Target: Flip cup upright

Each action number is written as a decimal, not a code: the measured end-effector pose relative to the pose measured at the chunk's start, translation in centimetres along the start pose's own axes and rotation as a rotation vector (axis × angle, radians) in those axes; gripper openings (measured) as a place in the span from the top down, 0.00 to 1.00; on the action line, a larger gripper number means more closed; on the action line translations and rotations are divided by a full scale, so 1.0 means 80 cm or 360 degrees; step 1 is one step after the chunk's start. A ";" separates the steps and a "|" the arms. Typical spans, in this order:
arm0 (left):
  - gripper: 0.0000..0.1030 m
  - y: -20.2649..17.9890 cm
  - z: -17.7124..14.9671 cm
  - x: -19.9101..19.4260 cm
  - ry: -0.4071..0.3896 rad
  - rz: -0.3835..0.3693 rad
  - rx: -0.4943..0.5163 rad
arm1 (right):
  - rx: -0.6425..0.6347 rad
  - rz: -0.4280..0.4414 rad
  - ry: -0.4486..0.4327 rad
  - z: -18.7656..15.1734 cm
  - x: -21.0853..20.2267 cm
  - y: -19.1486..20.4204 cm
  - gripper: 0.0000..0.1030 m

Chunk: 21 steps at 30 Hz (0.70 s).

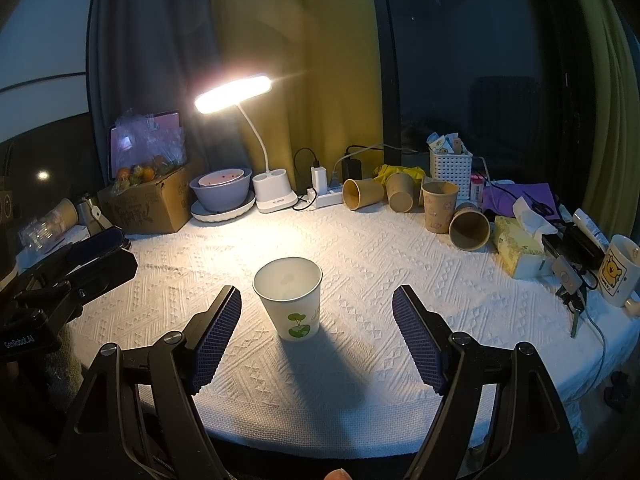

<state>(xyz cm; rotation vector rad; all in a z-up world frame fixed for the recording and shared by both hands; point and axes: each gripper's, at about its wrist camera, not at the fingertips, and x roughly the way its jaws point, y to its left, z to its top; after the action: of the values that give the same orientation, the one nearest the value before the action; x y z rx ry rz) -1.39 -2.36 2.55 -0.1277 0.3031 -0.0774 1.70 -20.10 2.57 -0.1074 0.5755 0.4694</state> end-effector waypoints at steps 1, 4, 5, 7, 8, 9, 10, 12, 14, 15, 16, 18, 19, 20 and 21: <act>0.18 0.001 0.000 0.000 -0.0001 -0.0001 0.0000 | -0.0002 0.0000 0.0000 0.001 0.000 0.000 0.22; 0.18 0.001 -0.001 0.000 0.0001 -0.0003 -0.0001 | -0.0002 0.0001 0.0000 0.001 0.000 -0.001 0.22; 0.18 0.000 -0.001 0.000 0.0002 -0.0004 -0.0002 | -0.0002 0.0001 0.0000 0.001 0.000 0.000 0.22; 0.18 0.000 -0.003 0.000 0.0002 -0.0008 -0.0004 | -0.0001 0.0000 0.0001 0.001 0.000 -0.001 0.22; 0.18 -0.001 -0.004 0.000 0.0002 -0.0009 -0.0003 | -0.0001 0.0000 0.0001 0.001 0.000 -0.001 0.22; 0.18 0.000 -0.004 0.001 0.0003 -0.0010 -0.0004 | -0.0001 0.0000 0.0001 0.001 0.000 -0.001 0.22; 0.18 0.000 -0.004 0.001 0.0004 -0.0011 -0.0005 | -0.0001 0.0000 0.0001 0.001 0.000 -0.001 0.22; 0.18 -0.001 -0.005 0.001 0.0004 -0.0012 -0.0007 | -0.0002 0.0001 0.0001 0.000 0.001 0.000 0.22; 0.18 0.000 -0.004 0.001 0.0005 -0.0012 -0.0008 | -0.0001 0.0001 0.0004 0.000 0.001 0.000 0.22; 0.18 -0.001 -0.005 0.001 0.0005 -0.0012 -0.0008 | -0.0002 0.0001 0.0003 -0.001 0.001 0.000 0.22; 0.18 -0.001 -0.005 0.001 0.0005 -0.0012 -0.0008 | -0.0003 0.0001 0.0002 -0.001 0.001 0.000 0.22; 0.18 -0.001 -0.004 0.001 0.0005 -0.0013 -0.0009 | -0.0001 0.0001 0.0002 -0.001 0.001 0.001 0.22; 0.18 -0.001 -0.004 0.001 0.0004 -0.0013 -0.0009 | -0.0002 0.0000 0.0003 -0.001 0.001 0.001 0.22; 0.18 -0.001 -0.005 0.001 0.0004 -0.0013 -0.0009 | -0.0002 0.0000 0.0003 -0.001 0.001 0.001 0.22; 0.18 -0.002 -0.005 0.001 0.0004 -0.0013 -0.0009 | -0.0001 0.0001 0.0003 -0.001 0.002 0.001 0.22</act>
<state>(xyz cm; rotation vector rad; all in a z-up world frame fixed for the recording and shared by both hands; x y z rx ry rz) -1.47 -2.53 2.15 -0.1345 0.3051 -0.0845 1.71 -19.99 2.44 -0.1084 0.5770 0.4702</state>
